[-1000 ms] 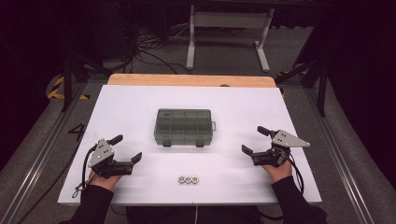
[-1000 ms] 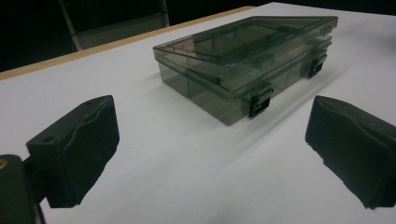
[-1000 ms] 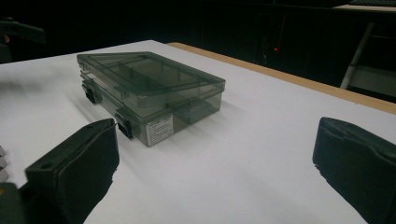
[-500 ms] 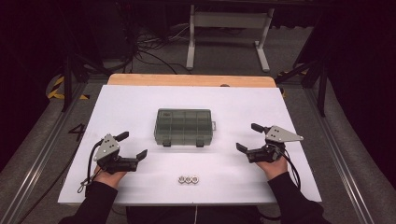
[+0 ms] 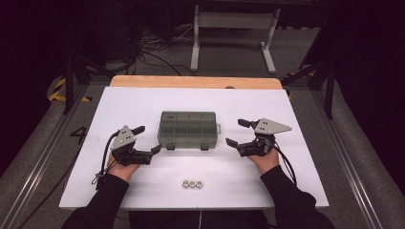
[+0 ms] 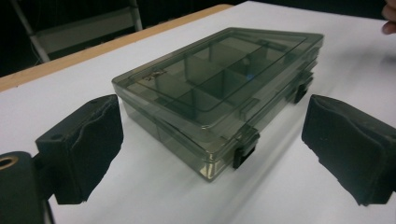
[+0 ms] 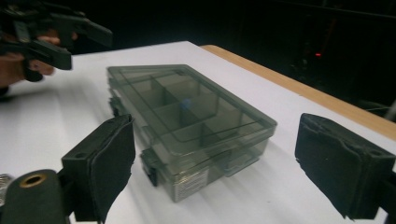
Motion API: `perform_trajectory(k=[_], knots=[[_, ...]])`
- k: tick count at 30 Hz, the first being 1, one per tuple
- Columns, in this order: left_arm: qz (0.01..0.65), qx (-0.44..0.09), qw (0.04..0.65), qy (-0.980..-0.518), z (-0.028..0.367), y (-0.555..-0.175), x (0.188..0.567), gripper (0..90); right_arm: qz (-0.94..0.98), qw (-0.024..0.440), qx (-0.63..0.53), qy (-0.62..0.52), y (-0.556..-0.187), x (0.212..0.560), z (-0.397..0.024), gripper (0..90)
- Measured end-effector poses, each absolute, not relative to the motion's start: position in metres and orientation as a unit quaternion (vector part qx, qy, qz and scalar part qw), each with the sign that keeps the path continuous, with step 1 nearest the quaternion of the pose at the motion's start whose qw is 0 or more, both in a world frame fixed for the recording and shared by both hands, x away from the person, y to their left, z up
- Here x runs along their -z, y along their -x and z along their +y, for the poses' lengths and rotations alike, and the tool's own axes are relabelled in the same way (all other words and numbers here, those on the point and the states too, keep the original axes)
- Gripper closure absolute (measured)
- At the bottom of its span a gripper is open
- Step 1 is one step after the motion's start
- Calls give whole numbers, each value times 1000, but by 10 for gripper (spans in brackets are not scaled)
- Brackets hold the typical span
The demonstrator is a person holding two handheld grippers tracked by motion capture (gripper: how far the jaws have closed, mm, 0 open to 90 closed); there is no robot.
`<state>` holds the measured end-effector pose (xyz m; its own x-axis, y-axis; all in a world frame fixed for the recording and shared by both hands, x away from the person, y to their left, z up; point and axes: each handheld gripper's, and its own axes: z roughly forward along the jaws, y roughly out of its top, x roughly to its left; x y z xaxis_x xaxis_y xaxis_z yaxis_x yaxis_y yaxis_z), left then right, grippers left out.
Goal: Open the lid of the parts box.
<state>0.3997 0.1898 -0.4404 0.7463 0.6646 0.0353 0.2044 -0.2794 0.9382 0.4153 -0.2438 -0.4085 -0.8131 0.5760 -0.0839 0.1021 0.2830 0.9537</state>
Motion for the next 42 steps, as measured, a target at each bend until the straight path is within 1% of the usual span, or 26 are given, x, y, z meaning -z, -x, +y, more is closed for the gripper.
perform_trajectory(k=[2,4,7,8,9,10,11,12,13,16,17,19,22,27,28,31,40,42], knots=[[283,-220,526,-771,189,-402,440,74,781,205,-551,-209,-417,407,-236,137],[284,-214,527,-772,187,-405,442,74,792,211,-537,-202,-418,408,-228,135],[284,-209,516,-781,186,-407,445,124,805,180,-522,-217,-425,417,-221,149],[282,-206,512,-785,185,-407,446,124,805,180,-522,-217,-425,417,-221,149],[279,-202,509,-789,184,-407,446,146,807,177,-514,-230,-427,420,-220,176],[274,-204,500,-796,183,-406,446,184,811,163,-510,-234,-429,423,-220,223],[271,-207,494,-800,181,-405,446,214,815,156,-504,-241,-430,425,-220,250],[269,-201,490,-804,181,-404,446,237,817,150,-498,-248,-431,426,-221,315],[269,-194,485,-809,180,-404,447,308,820,133,-498,-251,-433,427,-222,380],[286,-175,462,-821,181,-406,449,410,824,122,-492,-253,-434,429,-223,510],[292,-170,458,-822,181,-407,450,436,827,122,-486,-256,-433,430,-222,596],[296,-154,459,-823,184,-409,450,459,831,119,-477,-259,-432,431,-220,650],[302,-140,459,-824,186,-410,450,548,840,104,-467,-255,-433,434,-217,752],[307,-140,447,-829,185,-411,450,752,847,92,-457,-255,-436,437,-215,825],[311,-133,451,-826,186,-411,449,767,847,91,-456,-256,-436,438,-215,828],[313,-133,452,-824,189,-411,448,833,850,92,-450,-259,-436,439,-215,840],[319,-136,443,-827,187,-411,449,862,851,90,-450,-257,-436,439,-213,879],[319,-138,442,-827,187,-412,449,880,851,91,-450,-256,-436,439,-212,889]])
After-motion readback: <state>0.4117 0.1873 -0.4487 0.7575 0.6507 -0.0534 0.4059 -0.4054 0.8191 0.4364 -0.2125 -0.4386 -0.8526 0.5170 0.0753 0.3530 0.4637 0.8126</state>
